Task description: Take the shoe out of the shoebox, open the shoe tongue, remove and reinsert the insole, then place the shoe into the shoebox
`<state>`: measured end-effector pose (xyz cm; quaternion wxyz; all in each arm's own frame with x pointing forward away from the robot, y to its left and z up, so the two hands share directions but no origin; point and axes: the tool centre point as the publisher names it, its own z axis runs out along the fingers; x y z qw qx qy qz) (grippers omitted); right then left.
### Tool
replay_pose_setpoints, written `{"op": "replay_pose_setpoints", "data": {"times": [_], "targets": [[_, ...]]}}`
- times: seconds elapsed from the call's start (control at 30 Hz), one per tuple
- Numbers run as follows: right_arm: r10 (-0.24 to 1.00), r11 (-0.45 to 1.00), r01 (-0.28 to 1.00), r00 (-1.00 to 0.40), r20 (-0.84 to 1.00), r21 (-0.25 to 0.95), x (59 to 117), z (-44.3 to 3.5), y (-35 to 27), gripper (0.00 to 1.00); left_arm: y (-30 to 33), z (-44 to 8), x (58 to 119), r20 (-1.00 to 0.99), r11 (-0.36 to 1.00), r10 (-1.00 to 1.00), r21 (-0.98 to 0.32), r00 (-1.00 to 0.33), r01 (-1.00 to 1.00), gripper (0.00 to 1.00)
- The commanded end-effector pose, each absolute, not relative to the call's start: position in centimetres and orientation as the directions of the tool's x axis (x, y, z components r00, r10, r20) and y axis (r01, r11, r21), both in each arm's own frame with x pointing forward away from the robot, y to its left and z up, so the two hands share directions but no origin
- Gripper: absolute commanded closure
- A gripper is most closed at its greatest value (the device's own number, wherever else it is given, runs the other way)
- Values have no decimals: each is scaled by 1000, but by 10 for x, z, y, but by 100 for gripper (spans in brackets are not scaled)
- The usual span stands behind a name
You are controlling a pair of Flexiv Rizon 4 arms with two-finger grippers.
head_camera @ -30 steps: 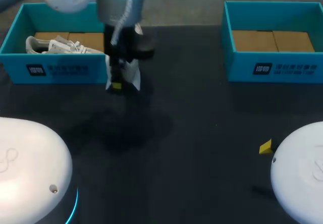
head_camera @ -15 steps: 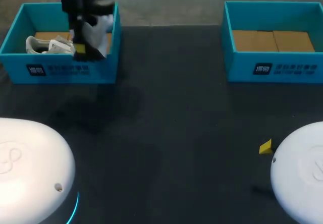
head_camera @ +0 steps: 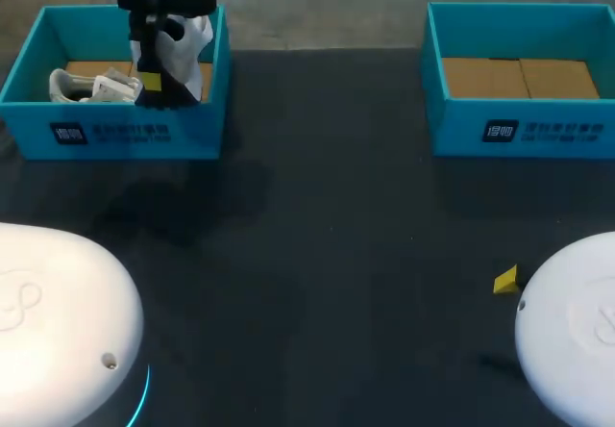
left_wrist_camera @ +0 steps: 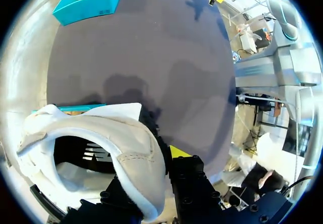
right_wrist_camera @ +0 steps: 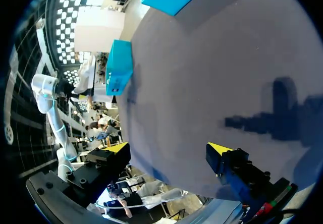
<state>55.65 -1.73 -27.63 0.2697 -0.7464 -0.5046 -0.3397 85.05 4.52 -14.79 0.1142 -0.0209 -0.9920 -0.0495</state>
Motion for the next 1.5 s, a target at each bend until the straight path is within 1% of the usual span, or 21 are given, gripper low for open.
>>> {"op": "replay_pose_setpoints", "data": {"times": [0.03,0.1,0.13,0.3,0.33,0.5,0.53,0.6,0.63,0.8,0.83,0.97,1.1,1.23,1.27,1.5], "targets": [[572,-348,936,261,777,-58,555,-275,-16,0,46,-146,850,226,994,31,93,-974,53,100],[572,-348,936,261,777,-58,555,-275,-16,0,50,-145,851,238,994,56,75,-970,76,100],[572,-348,936,261,777,-58,555,-275,-16,0,52,-144,853,231,991,51,109,-972,78,100],[572,-348,936,261,777,-58,555,-275,-16,0,65,-139,859,238,990,64,109,-969,92,100],[572,-348,936,261,777,-58,555,-275,-16,0,81,-136,873,252,990,62,106,-966,91,100],[572,-348,936,261,777,-58,555,-275,-16,0,103,-131,897,252,992,49,104,-967,77,100],[572,-348,936,261,777,-58,555,-275,-16,0,115,-127,914,258,992,36,104,-966,64,100],[572,-348,936,261,777,-58,555,-275,-16,0,118,-126,918,263,993,46,95,-964,73,100],[572,-348,936,261,777,-58,555,-275,-16,0,130,-120,931,261,993,30,99,-965,58,100],[572,-348,936,261,777,-58,555,-275,-16,0,145,-110,943,259,993,47,93,-965,74,100],[572,-348,936,261,777,-58,555,-275,-16,0,159,-104,954,258,993,33,100,-966,61,100],[572,-348,936,261,777,-58,555,-275,-16,0,179,-99,971,262,993,33,101,-964,62,100],[572,-348,936,261,777,-58,555,-275,-16,0,195,-102,988,267,994,6,106,-964,35,100],[572,-348,936,261,777,-58,555,-275,-16,0,210,-112,1008,274,996,38,71,-961,60,100],[572,-348,936,261,777,-58,555,-275,-16,0,212,-116,1013,277,995,21,91,-961,48,100],[572,-348,936,261,777,-58,555,-275,-16,0,221,-132,1038,271,994,75,61,-960,95,100]]}}
